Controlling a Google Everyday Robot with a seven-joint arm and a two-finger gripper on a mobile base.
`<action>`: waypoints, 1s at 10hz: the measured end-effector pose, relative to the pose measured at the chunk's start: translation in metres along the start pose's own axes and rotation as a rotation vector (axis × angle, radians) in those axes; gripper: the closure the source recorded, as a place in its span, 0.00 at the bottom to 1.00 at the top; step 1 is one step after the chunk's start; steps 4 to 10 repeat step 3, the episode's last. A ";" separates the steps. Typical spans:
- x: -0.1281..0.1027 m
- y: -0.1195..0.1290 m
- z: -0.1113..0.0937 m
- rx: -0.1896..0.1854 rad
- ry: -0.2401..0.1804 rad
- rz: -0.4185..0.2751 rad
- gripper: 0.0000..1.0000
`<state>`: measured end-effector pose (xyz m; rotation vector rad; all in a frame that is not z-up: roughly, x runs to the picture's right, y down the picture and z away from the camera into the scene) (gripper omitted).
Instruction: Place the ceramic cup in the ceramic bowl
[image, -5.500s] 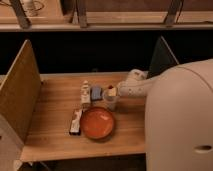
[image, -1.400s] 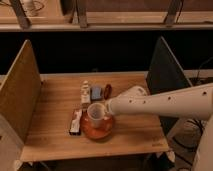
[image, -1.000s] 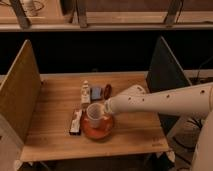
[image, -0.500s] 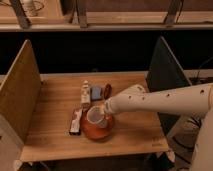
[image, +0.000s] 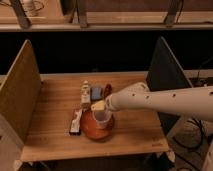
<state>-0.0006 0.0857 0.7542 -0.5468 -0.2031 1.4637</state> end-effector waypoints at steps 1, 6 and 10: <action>-0.007 -0.002 -0.011 0.004 -0.032 0.001 0.20; -0.027 -0.017 -0.051 0.030 -0.138 0.017 0.20; -0.027 -0.017 -0.051 0.030 -0.138 0.017 0.20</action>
